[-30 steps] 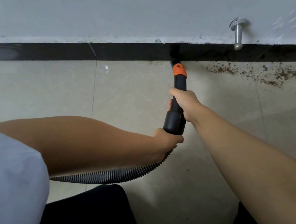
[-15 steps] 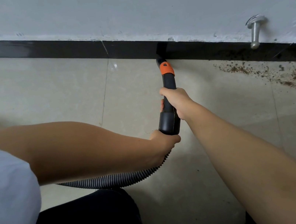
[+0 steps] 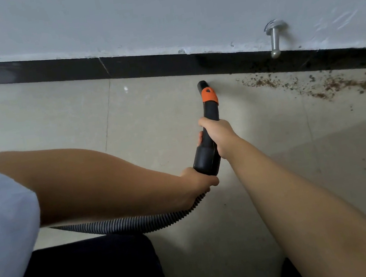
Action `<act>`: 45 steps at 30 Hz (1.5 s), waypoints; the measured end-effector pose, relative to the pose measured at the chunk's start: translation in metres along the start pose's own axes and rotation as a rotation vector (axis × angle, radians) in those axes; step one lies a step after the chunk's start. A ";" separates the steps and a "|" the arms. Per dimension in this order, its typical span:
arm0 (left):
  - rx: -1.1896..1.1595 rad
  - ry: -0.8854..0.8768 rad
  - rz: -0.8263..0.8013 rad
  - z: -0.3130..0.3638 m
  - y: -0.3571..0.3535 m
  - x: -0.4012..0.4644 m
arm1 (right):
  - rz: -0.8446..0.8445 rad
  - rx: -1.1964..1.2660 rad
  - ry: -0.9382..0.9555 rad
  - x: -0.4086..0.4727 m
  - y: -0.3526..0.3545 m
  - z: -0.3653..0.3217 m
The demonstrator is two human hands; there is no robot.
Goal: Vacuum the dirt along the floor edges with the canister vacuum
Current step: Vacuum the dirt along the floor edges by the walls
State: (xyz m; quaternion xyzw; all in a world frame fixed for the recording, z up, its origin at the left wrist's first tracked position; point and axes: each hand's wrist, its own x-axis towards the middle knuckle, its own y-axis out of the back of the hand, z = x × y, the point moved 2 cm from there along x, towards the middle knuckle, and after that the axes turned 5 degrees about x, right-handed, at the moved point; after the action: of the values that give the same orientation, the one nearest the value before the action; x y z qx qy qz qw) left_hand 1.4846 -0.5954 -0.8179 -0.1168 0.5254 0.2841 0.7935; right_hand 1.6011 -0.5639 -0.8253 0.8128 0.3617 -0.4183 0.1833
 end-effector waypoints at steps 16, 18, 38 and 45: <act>0.119 -0.060 -0.103 0.034 -0.141 -0.003 | 0.130 0.049 0.008 -0.009 0.155 0.004; 0.145 -0.066 -0.103 0.037 -0.152 -0.002 | 0.155 0.084 0.003 -0.009 0.169 0.005; 0.125 -0.102 0.020 0.071 -0.208 0.008 | 0.090 0.133 0.025 0.007 0.227 -0.014; 0.039 -0.069 0.093 0.044 -0.180 0.015 | 0.000 0.012 0.025 0.009 0.178 -0.008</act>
State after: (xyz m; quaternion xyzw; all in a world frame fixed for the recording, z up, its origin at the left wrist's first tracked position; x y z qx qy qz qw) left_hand 1.6264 -0.7151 -0.8335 -0.0667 0.5080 0.3143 0.7992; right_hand 1.7415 -0.6748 -0.8284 0.8191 0.3613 -0.4102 0.1741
